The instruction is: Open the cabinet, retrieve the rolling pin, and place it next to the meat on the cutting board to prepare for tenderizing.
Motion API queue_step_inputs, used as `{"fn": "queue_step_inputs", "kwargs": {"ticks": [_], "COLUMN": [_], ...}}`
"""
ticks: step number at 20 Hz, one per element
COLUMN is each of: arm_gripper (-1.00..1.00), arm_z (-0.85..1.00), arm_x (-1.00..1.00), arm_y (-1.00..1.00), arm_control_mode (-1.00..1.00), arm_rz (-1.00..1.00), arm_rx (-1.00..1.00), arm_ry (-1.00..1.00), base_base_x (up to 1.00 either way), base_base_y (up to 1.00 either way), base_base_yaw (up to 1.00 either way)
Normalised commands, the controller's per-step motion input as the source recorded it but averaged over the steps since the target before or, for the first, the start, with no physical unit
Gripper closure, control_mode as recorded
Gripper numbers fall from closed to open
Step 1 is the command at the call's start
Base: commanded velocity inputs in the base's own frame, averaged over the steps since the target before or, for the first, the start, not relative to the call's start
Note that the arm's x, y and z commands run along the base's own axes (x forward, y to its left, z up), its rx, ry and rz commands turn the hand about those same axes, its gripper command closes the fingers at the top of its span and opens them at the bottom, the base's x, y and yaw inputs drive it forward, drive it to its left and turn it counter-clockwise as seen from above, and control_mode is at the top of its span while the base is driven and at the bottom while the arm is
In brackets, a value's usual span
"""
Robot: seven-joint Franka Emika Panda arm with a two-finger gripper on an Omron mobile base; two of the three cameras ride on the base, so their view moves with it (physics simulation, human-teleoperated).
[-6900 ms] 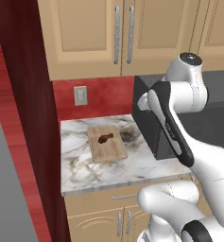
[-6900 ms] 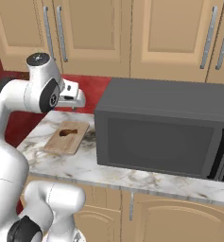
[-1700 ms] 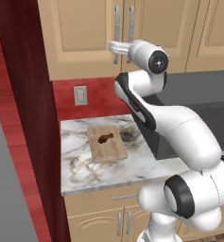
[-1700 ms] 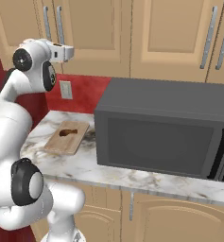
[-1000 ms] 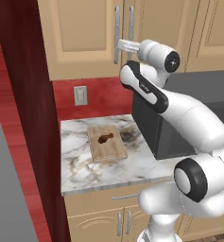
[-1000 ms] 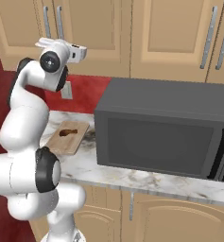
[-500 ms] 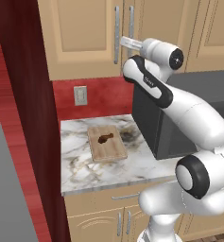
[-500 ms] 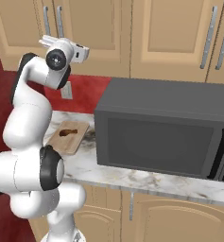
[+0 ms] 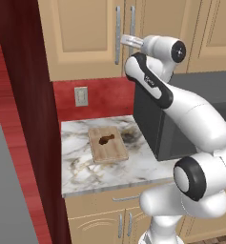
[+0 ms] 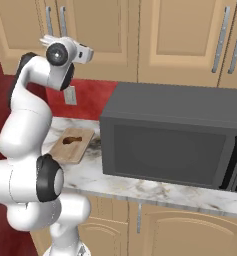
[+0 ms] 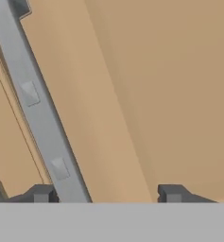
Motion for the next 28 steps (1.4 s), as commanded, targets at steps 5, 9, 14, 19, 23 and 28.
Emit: {"fn": "queue_step_inputs", "kwargs": {"ticks": [5, 9, 14, 19, 23, 28], "arm_gripper": [1.00, 1.00, 1.00, 1.00, 1.00, 1.00], "arm_z": [-0.05, -0.01, -0.05, -0.09, -0.14, -0.10], "arm_x": [0.40, 0.18, 0.32, 0.36, 0.19, 0.09], "arm_y": [0.05, 0.13, 0.11, 0.05, 0.00, 0.06], "arm_control_mode": [-1.00, -1.00, -1.00, -1.00, -1.00, -1.00], "arm_rz": [0.02, 0.03, 0.03, 0.04, 0.08, 0.08], "arm_rx": [0.00, 0.00, 0.00, 0.00, 0.00, 0.00], "arm_ry": [0.11, 0.04, 0.00, 0.00, 0.00, 0.00], "base_base_x": [0.00, 0.00, 0.00, 0.00, 0.00, 0.00], "base_base_y": [0.00, 0.00, 0.00, 0.00, 0.00, 0.00], "base_base_yaw": [0.00, 0.00, 0.00, 0.00, 0.00, 0.00]}}
